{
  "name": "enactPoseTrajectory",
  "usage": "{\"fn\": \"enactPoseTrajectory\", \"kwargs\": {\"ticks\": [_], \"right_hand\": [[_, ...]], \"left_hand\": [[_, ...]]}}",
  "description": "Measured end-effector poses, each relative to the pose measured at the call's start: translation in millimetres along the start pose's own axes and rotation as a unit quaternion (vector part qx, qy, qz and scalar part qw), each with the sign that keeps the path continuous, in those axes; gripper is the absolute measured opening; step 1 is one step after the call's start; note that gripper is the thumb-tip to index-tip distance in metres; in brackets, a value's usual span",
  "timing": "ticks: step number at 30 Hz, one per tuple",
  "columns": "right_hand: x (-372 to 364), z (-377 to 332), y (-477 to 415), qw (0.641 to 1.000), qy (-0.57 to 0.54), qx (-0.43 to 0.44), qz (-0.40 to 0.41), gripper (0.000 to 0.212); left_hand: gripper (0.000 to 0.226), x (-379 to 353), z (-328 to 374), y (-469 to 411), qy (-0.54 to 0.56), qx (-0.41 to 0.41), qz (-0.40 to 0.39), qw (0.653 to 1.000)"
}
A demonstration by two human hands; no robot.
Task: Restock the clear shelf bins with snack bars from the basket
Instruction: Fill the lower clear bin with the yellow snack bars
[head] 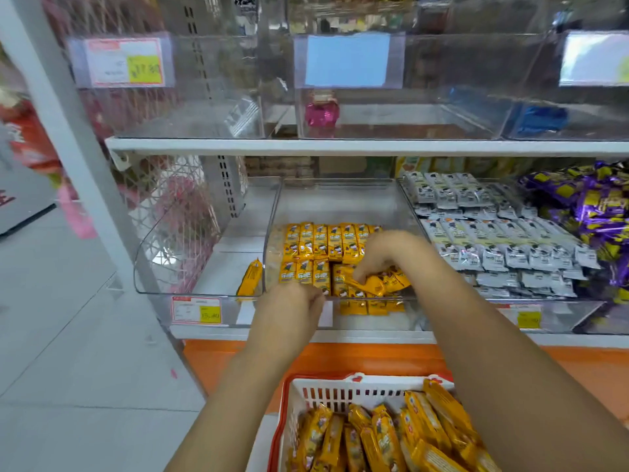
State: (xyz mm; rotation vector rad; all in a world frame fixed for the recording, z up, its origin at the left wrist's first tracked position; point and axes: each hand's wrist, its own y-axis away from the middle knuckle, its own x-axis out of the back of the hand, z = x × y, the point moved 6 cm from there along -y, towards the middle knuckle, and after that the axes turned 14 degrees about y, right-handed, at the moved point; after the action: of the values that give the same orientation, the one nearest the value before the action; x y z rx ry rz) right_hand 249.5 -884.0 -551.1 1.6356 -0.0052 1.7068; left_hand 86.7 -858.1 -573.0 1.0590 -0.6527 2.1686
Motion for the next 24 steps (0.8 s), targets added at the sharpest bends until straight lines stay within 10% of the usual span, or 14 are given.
{"fn": "enactPoseTrajectory", "kwargs": {"ticks": [10, 17, 21, 24], "right_hand": [[-26.9, -19.7, -41.4, 0.975, -0.180, -0.101, 0.081, 0.049], [-37.1, -11.3, -23.5, 0.943, -0.297, -0.046, 0.145, 0.019], [-35.1, 6.8, 41.3, 0.857, -0.381, -0.023, 0.346, 0.023], [-62.6, 0.8, 79.7, 0.889, -0.316, 0.010, 0.332, 0.033]], "left_hand": [[0.033, -0.2, -5.3, 11.6, 0.070, -0.051, 0.004, 0.996], [0.033, 2.7, -10.5, 41.0, 0.209, -0.085, 0.044, 0.973], [0.023, -0.8, -36.4, 72.5, 0.230, -0.030, 0.096, 0.968], [0.032, -35.0, -66.3, 92.9, 0.172, 0.059, 0.005, 0.983]]}}
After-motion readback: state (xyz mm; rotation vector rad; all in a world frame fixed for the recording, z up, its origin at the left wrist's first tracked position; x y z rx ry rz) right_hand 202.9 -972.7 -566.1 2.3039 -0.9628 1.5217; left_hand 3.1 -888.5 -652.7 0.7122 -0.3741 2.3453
